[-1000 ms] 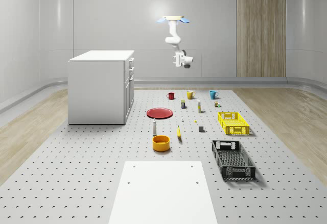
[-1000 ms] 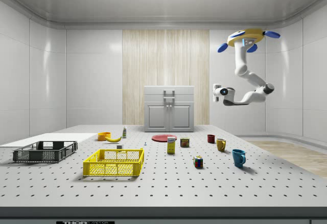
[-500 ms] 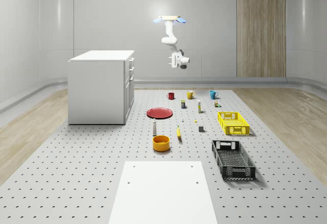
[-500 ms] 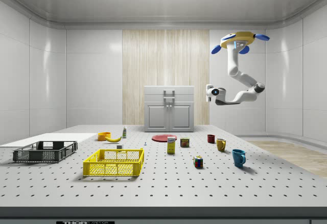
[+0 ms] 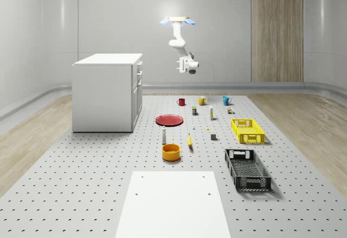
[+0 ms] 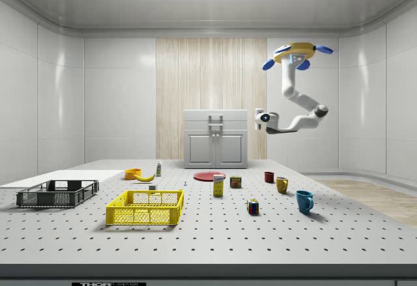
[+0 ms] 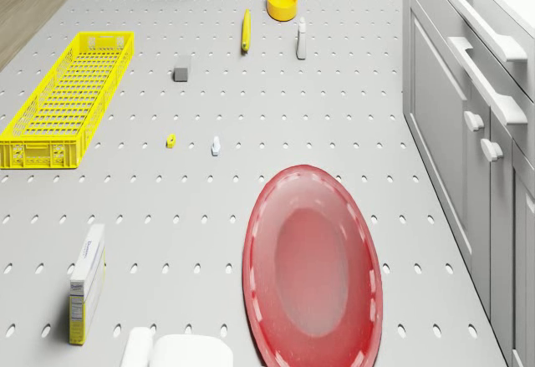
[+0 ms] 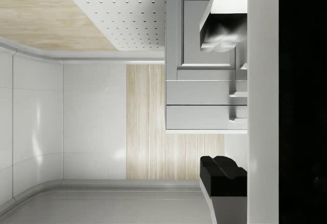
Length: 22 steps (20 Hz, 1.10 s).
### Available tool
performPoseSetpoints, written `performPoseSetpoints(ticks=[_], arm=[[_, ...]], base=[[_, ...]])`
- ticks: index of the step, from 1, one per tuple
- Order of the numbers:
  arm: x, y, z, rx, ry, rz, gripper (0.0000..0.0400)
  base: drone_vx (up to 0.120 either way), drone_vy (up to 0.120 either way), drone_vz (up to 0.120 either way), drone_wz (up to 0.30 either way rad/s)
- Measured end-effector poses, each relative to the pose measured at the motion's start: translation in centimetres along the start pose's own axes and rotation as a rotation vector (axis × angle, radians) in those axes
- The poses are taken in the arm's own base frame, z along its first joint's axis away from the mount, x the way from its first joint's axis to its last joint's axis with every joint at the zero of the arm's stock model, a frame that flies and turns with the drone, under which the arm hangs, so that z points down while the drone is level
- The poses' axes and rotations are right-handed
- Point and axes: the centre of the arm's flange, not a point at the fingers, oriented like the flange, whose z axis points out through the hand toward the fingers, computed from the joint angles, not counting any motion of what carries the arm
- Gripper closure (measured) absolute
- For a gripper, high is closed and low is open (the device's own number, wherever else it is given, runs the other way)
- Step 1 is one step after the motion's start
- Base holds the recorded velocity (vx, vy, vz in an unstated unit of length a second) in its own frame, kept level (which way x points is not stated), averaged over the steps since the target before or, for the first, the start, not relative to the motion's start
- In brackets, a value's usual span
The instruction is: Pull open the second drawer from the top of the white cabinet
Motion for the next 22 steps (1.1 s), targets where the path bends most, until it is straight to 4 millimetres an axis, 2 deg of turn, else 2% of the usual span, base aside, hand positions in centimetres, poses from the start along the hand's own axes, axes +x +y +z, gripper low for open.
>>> performPoseSetpoints(ticks=[3, 11, 20, 22], arm=[[0.00, 0.00, 0.00, 0.000, 0.000, 0.000, 0.0100], [0.01, 0.00, 0.00, 0.000, 0.000, 0.000, 0.0100], [0.01, 0.01, -0.01, 0.000, 0.000, 0.000, 0.0100], [0.01, 0.01, -0.01, 0.000, 0.000, 0.000, 0.0100]], base=[[0.120, -0.120, 0.000, 0.000], [0.120, 0.000, 0.000, 0.000], [0.120, -0.120, 0.000, 0.000], [0.120, 0.000, 0.000, 0.000]])
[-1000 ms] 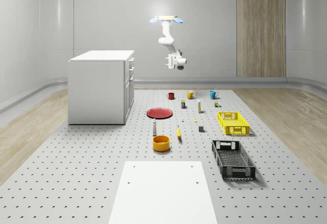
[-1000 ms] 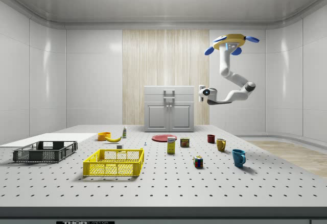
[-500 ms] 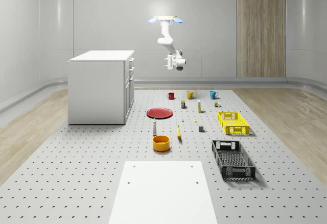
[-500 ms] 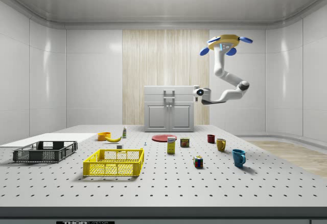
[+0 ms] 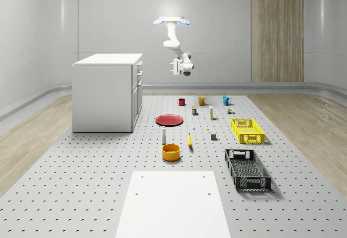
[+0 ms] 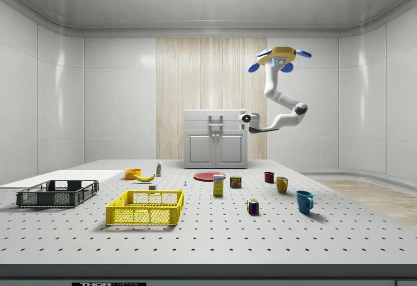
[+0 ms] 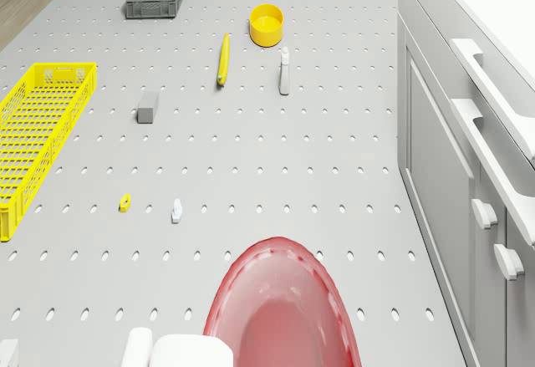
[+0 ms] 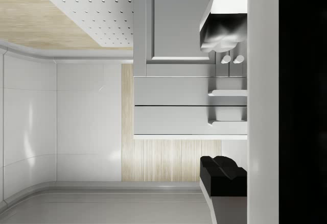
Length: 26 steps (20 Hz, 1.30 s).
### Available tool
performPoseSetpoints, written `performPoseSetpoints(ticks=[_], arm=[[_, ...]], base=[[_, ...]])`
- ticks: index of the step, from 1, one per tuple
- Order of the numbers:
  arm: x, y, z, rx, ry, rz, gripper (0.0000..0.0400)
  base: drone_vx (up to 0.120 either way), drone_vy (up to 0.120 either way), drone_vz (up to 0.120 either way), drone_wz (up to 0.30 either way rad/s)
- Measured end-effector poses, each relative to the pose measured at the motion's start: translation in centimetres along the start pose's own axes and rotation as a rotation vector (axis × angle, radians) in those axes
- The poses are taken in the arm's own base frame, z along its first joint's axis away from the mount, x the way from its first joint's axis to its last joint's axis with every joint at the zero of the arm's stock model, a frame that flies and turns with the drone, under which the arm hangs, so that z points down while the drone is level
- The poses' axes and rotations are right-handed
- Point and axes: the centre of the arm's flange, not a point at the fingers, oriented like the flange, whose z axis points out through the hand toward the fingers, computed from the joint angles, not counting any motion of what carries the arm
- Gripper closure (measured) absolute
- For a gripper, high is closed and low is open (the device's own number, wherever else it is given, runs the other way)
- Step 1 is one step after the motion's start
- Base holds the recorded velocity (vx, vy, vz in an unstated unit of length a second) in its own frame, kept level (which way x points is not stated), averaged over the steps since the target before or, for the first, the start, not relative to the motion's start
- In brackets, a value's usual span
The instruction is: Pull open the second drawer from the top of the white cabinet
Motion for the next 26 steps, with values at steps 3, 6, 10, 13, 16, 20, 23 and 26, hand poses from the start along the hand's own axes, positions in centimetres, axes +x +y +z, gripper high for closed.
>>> performPoseSetpoints(ticks=[3, 6, 10, 13, 16, 20, 23, 26], arm=[[0.00, 0.00, 0.00, 0.000, 0.000, 0.000, 0.0100], [0.00, 0.00, 0.00, 0.000, 0.000, 0.000, 0.0100], [0.00, 0.00, 0.00, 0.000, 0.000, 0.000, 0.0100], [0.00, 0.00, 0.00, 0.000, 0.000, 0.000, 0.0100], [0.00, 0.00, 0.00, 0.000, 0.000, 0.000, 0.0100], [0.01, 0.00, 0.00, 0.000, 0.000, 0.000, 0.0100], [0.01, 0.00, 0.00, 0.000, 0.000, 0.000, 0.0100], [0.01, 0.00, 0.00, 0.000, 0.000, 0.000, 0.0100]], base=[[0.120, 0.000, 0.000, 0.000], [0.120, 0.000, 0.000, 0.000], [0.120, 0.000, 0.000, 0.000], [0.120, 0.000, 0.000, 0.000], [0.120, 0.000, 0.000, 0.000], [0.120, 0.000, 0.000, 0.000], [0.120, 0.000, 0.000, 0.000], [0.120, 0.000, 0.000, 0.000]])
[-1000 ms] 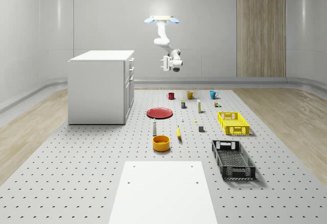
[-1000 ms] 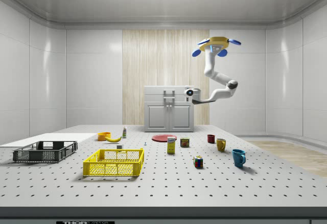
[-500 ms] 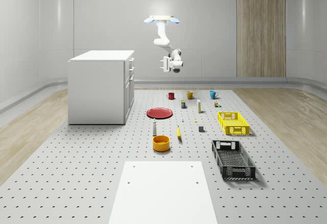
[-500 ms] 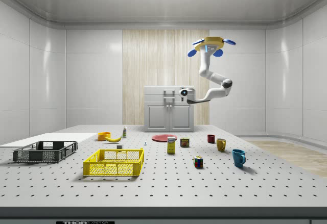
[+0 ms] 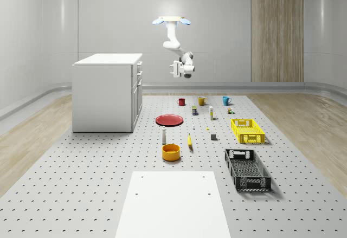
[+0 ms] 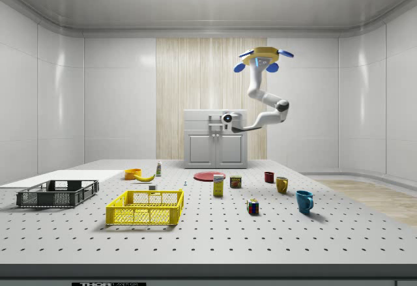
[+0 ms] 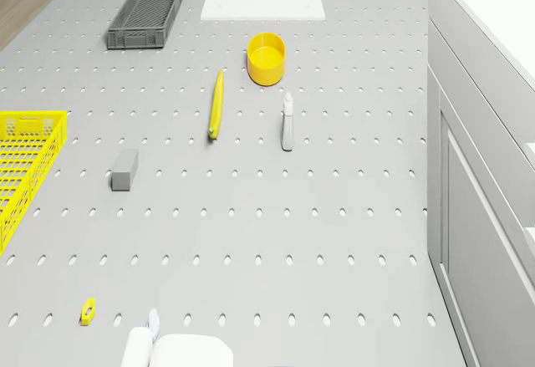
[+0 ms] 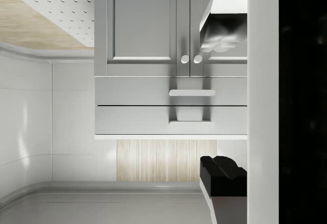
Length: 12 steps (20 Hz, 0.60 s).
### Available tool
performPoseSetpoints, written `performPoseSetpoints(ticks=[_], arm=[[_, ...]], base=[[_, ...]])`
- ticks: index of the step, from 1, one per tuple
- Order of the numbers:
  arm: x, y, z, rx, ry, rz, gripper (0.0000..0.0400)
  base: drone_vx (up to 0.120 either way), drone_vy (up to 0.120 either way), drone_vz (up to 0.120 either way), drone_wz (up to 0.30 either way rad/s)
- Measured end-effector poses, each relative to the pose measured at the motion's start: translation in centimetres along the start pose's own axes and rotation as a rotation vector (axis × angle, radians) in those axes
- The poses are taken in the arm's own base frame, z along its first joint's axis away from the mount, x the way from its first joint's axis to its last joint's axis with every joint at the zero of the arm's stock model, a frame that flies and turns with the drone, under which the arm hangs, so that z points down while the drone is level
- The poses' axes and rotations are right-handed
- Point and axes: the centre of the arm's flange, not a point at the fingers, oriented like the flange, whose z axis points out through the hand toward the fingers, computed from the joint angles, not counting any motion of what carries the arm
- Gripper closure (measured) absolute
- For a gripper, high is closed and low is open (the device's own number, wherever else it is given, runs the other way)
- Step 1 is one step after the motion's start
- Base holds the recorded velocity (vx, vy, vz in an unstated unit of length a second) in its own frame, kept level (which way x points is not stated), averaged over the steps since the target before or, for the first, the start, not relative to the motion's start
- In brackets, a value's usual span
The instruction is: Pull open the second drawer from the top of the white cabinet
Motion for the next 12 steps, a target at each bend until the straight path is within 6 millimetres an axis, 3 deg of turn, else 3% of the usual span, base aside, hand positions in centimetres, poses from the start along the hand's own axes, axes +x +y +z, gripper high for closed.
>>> performPoseSetpoints(ticks=[1, 5, 12], arm=[[0.0, 0.0, 0.0, 0.000, 0.000, 0.000, 0.0100], [0.0, 0.0, 0.8, 0.000, 0.000, 0.000, 0.0100], [0.0, 0.0, 3.8, 0.000, 0.000, 0.000, 0.0100]], base=[[0.120, 0.000, 0.000, 0.000], [0.000, 0.000, 0.000, 0.000], [0.000, 0.000, 0.000, 0.000]])
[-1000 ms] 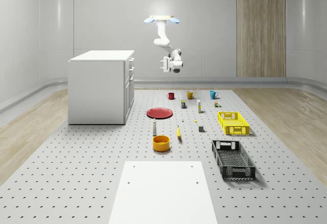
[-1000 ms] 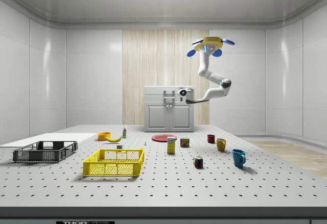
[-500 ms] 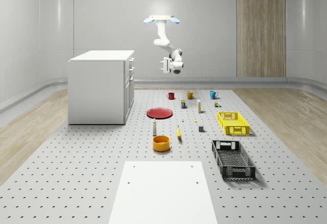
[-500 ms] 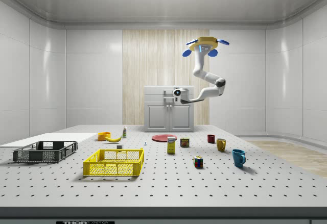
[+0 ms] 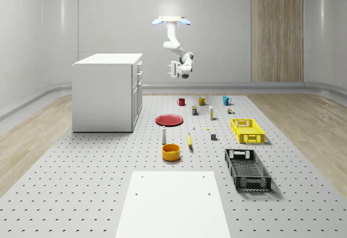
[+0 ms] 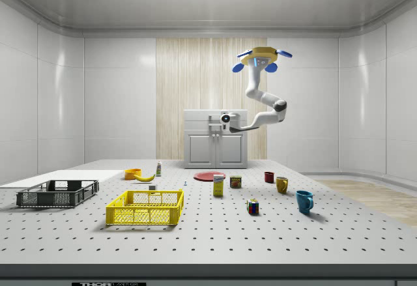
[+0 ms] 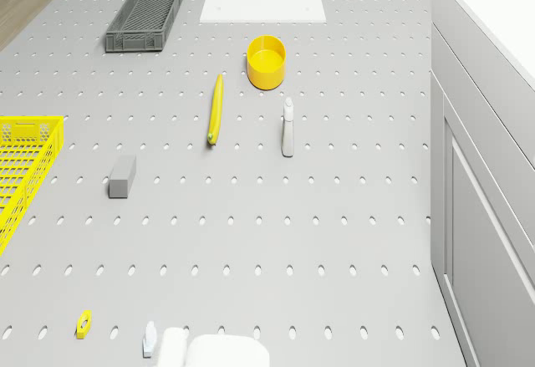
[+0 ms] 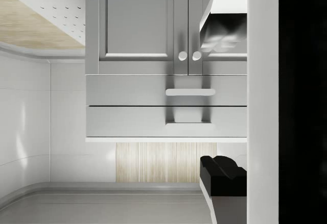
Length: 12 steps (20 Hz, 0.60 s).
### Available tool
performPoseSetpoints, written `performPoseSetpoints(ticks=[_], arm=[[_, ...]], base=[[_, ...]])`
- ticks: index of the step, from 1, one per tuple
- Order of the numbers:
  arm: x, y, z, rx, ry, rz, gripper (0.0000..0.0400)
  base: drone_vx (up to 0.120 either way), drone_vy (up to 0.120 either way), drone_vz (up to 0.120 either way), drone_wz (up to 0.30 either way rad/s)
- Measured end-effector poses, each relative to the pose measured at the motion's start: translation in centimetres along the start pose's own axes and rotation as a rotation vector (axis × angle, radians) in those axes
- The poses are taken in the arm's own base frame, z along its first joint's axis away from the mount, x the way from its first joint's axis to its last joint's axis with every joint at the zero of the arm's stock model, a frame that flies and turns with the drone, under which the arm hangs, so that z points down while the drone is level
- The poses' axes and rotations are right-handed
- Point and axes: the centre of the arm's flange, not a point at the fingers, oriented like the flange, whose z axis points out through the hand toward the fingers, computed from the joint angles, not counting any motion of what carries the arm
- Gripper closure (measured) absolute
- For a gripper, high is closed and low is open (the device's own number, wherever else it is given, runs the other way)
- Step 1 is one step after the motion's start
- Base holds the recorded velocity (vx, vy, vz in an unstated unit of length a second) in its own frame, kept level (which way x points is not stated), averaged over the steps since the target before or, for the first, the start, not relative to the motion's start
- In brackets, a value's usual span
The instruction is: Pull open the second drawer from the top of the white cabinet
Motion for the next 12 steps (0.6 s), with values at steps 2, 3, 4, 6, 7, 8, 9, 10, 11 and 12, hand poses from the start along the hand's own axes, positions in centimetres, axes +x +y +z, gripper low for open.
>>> performPoseSetpoints(ticks=[2, 3, 4, 6, 7, 8, 9, 10, 11, 12], arm=[[0.0, 0.0, 1.0, 0.000, 0.000, 0.000, 0.0100], [0.0, 0.0, 1.5, 0.000, 0.000, 0.000, 0.0100], [0.0, 0.0, 2.1, 0.000, 0.000, 0.000, 0.0100], [0.0, 0.0, 3.1, 0.000, 0.000, 0.000, 0.0100], [0.0, 0.0, 3.7, 0.000, 0.000, 0.000, 0.0100], [0.0, 0.0, 4.2, 0.000, 0.000, 0.000, 0.0100], [0.0, 0.0, 4.8, 0.000, 0.000, 0.000, 0.0100], [0.0, 0.0, 5.3, 0.000, 0.000, 0.000, 0.0100], [0.0, 0.0, 5.8, 0.000, 0.000, 0.000, 0.0100], [0.0, 0.0, 6.3, 0.000, 0.000, 0.000, 0.0100]], base=[[0.000, 0.000, 0.000, 0.000], [0.000, 0.000, 0.000, 0.000], [0.000, 0.000, 0.000, 0.000], [0.000, 0.000, 0.000, 0.000], [0.000, 0.000, 0.000, 0.000], [0.000, 0.000, 0.000, 0.000], [0.000, 0.000, 0.000, 0.000], [0.000, 0.000, 0.000, 0.000], [0.000, 0.000, 0.000, 0.000], [0.000, 0.000, 0.000, 0.000]])
